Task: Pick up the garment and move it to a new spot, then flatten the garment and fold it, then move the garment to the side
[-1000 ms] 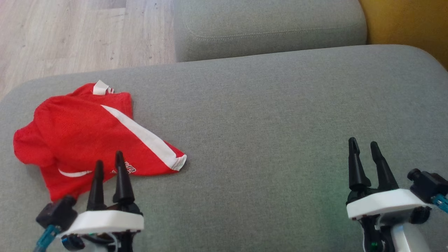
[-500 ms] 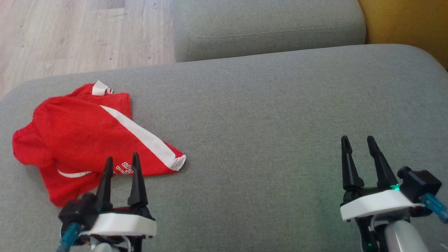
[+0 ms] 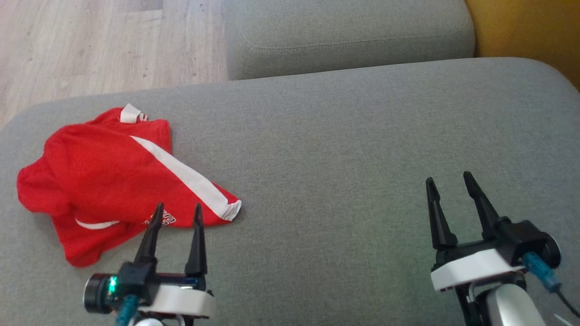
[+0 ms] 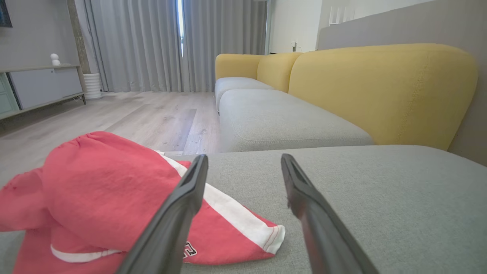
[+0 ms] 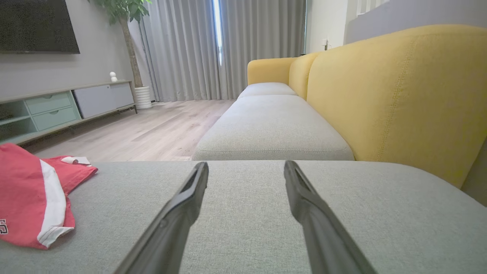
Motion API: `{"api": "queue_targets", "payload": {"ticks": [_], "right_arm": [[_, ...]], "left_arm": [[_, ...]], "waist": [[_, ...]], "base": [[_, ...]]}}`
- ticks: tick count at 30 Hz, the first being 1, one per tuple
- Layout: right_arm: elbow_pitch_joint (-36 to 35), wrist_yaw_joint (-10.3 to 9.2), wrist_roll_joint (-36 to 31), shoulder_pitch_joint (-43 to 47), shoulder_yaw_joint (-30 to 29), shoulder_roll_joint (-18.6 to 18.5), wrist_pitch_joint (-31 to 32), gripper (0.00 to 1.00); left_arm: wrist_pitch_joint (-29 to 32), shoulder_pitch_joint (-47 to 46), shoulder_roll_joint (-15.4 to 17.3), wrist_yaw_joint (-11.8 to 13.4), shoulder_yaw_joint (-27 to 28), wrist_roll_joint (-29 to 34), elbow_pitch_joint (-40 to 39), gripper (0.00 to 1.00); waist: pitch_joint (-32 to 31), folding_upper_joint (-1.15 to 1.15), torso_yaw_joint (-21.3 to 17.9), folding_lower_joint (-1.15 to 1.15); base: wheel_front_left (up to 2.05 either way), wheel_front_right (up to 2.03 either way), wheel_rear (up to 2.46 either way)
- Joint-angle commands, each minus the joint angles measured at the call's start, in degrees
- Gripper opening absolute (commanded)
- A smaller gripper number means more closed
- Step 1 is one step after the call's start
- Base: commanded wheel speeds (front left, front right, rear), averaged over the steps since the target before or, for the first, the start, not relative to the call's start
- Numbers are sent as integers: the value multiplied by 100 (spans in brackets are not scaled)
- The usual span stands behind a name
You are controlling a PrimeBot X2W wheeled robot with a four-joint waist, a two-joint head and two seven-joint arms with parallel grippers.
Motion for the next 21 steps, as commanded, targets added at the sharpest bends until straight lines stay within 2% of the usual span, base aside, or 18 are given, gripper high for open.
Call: {"api": "queue_targets", "payload": {"ticks": [1, 5, 9, 13, 17, 21], "right_arm": [[-238, -4, -227, -316, 150, -48, -105, 100], [-262, -4, -499, -322, 164, -49, -172, 100], [-338, -4, -433, -309, 246, -50, -240, 100], [-302, -4, 151, -243, 255, -52, -308, 100], [-248, -4, 675, -201, 293, -53, -375, 100], [-135, -4, 924, -172, 361, -54, -430, 100]], "left_arm": [[-87, -223, 93, 65, 67, 211, -171, 100], [-155, -231, 125, 154, -76, 401, -156, 100], [-223, -196, 7, 88, -24, 243, -259, 100], [-291, -99, -205, -168, 269, -156, -372, 100], [-360, -16, -282, -444, 402, -47, -372, 100], [-415, 52, -336, -597, 481, 166, -296, 100]], "waist": [[0, 0, -1, 0], [-3, 0, -6, 0], [-8, 0, -8, 0], [-19, 0, -9, 0], [-30, 0, -20, 0], [-43, 0, -28, 0]], "base": [[0, 0, 0], [0, 0, 0], [0, 0, 0], [0, 0, 0], [0, 0, 0], [0, 0, 0]]}}
